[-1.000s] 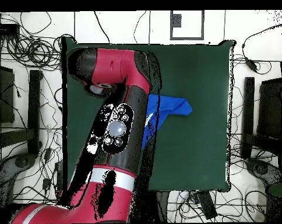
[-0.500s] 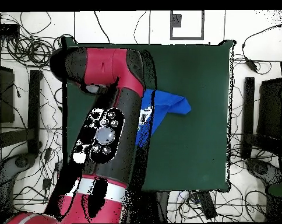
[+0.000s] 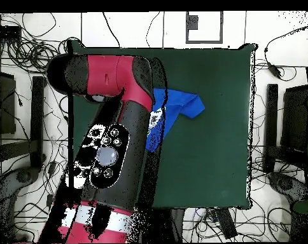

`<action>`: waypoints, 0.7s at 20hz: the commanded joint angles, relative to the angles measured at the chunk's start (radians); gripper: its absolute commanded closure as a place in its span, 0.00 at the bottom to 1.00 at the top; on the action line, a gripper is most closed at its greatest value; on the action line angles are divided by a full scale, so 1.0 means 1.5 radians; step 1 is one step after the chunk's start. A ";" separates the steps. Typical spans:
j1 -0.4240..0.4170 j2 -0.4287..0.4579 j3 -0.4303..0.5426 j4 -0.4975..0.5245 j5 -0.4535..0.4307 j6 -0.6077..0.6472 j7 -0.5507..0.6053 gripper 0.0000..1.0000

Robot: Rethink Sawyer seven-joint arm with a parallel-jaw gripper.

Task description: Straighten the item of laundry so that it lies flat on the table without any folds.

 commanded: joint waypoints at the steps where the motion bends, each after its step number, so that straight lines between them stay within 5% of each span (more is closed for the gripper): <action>1: 0.014 0.004 0.035 0.130 -0.009 -0.136 0.187 1.00; 5: 0.009 -0.003 0.058 0.171 -0.010 -0.236 0.165 1.00; 12: 0.014 0.008 0.051 0.177 0.004 -0.264 0.162 1.00; 13: 0.018 0.009 0.046 0.181 0.006 -0.271 0.163 0.00; 14: 0.018 0.008 0.047 0.185 0.008 -0.278 0.165 0.00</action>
